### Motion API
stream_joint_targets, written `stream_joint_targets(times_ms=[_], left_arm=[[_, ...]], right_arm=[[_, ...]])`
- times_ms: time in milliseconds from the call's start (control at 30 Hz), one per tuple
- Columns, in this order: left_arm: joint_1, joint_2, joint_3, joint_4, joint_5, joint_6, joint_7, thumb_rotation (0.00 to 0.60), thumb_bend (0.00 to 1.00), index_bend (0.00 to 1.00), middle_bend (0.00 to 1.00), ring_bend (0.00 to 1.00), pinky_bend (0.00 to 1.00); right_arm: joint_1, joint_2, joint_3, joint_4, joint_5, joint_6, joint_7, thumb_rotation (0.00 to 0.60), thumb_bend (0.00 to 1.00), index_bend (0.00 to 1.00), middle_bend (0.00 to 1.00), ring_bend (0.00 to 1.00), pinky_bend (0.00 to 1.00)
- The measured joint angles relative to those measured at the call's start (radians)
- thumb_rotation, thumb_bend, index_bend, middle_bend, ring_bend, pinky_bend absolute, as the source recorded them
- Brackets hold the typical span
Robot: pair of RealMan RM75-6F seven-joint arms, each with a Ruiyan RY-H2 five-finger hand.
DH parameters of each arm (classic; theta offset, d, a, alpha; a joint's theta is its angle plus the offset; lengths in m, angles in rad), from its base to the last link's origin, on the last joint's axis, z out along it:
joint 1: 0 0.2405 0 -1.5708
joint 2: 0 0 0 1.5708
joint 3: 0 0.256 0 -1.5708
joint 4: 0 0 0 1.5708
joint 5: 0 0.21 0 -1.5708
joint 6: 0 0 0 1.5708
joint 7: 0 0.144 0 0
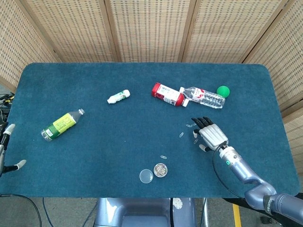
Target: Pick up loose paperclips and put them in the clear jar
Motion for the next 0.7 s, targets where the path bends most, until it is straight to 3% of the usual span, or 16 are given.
stream_joint_targets(times_ms=[700], left_arm=[[-0.007, -0.006, -0.002, 0.01, -0.009, -0.011, 0.003, 0.6, 0.0, 0.0, 0.0, 0.0, 0.0]], right_arm=[[0.064, -0.133, -0.028, 0.158, 0.06, -0.043, -0.071, 0.6, 0.35, 0.48, 0.05, 0.0, 0.0]])
